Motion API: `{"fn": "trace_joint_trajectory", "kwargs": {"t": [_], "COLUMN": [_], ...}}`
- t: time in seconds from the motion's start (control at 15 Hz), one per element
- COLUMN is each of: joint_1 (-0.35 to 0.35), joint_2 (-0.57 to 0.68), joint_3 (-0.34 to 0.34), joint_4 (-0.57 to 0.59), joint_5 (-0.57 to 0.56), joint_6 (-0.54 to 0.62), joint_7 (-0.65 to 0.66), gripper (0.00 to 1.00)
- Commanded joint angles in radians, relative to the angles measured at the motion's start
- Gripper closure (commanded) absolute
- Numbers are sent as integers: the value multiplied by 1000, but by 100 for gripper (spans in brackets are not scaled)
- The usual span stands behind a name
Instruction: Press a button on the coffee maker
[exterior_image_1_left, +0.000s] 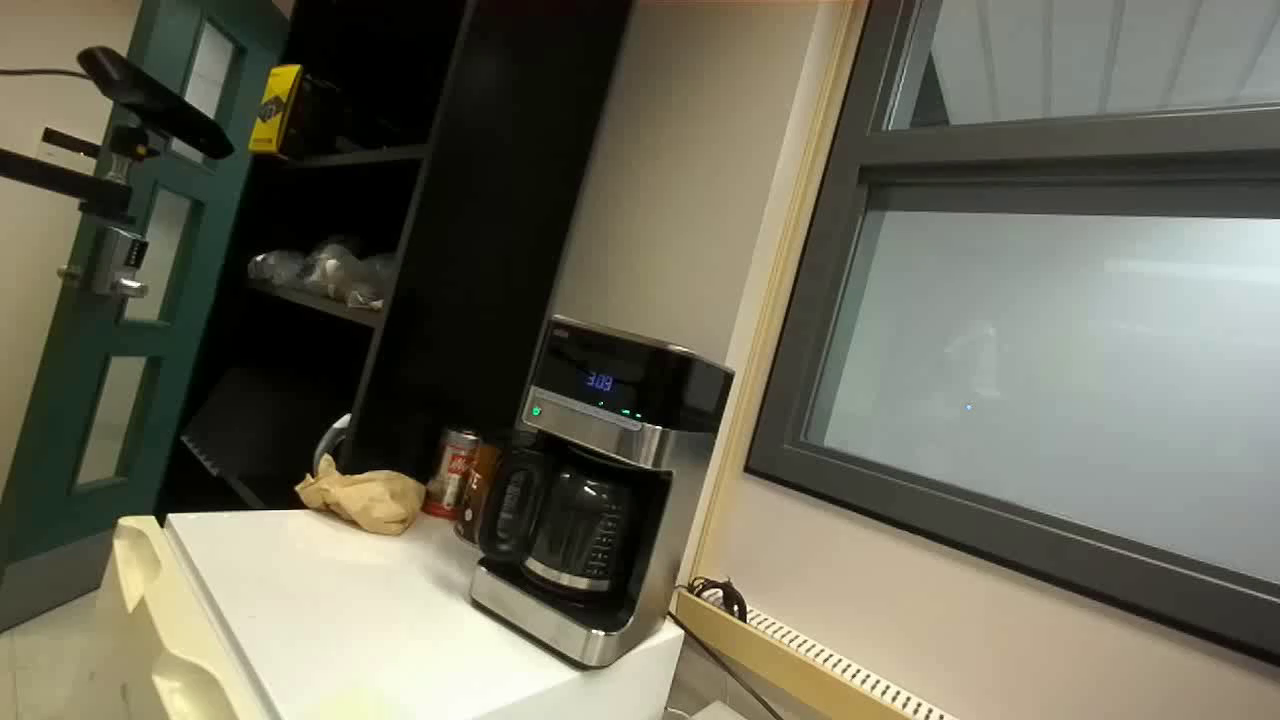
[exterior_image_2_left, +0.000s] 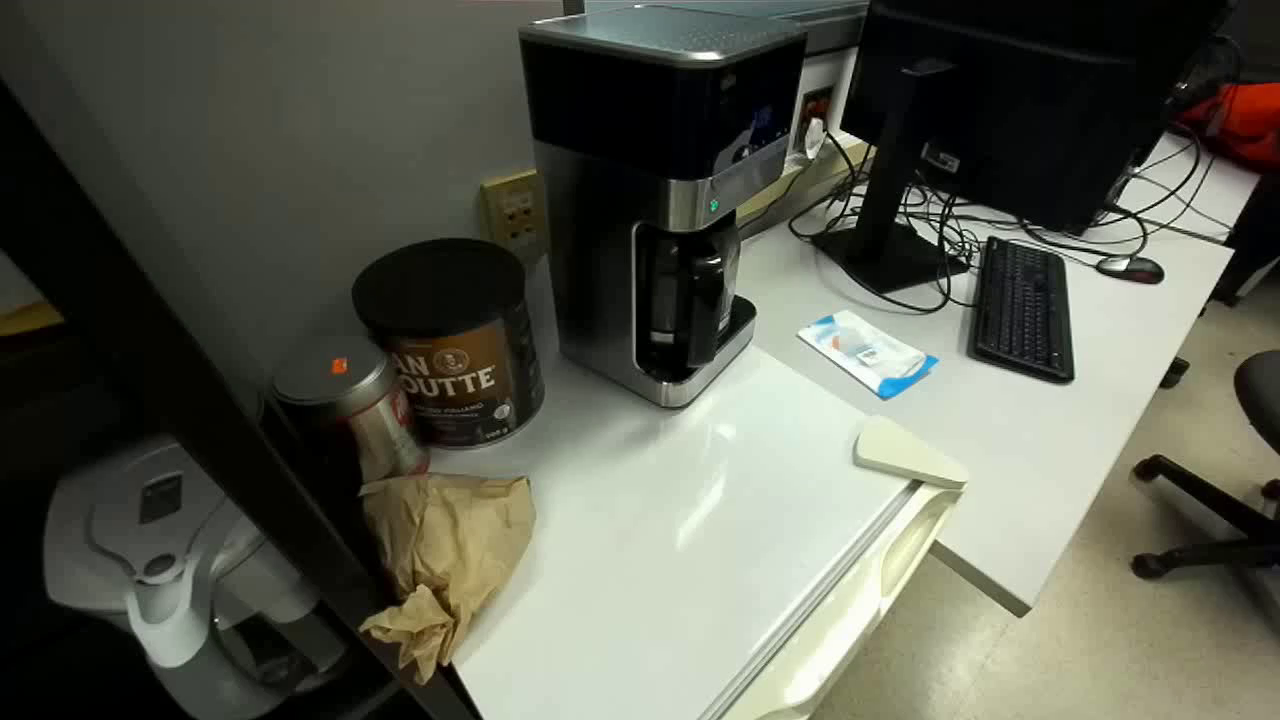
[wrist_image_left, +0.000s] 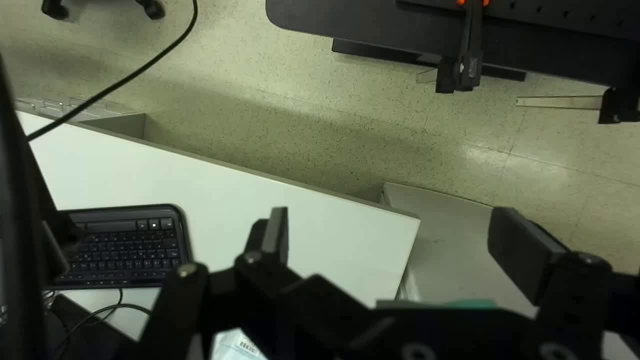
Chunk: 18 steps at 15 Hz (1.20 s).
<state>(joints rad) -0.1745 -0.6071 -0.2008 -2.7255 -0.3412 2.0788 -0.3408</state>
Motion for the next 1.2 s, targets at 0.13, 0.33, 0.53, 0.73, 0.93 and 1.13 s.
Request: {"fn": "trace_joint_trajectory", "kwargs": {"t": [0.13, 0.33, 0.53, 0.73, 0.93, 1.13], "joint_1": [3, 3, 4, 21, 34, 47], "joint_2": [-1, -1, 6, 34, 89, 187], "joint_3": [-2, -2, 4, 23, 62, 99], "joint_4": [1, 1, 5, 30, 71, 143], "joint_5": [-1, -1, -5, -21, -55, -102], "joint_6": [-3, -3, 2, 23, 80, 135], "joint_7": [1, 1, 6, 3, 25, 28], "gripper": [0, 0, 0, 0, 0, 0]}}
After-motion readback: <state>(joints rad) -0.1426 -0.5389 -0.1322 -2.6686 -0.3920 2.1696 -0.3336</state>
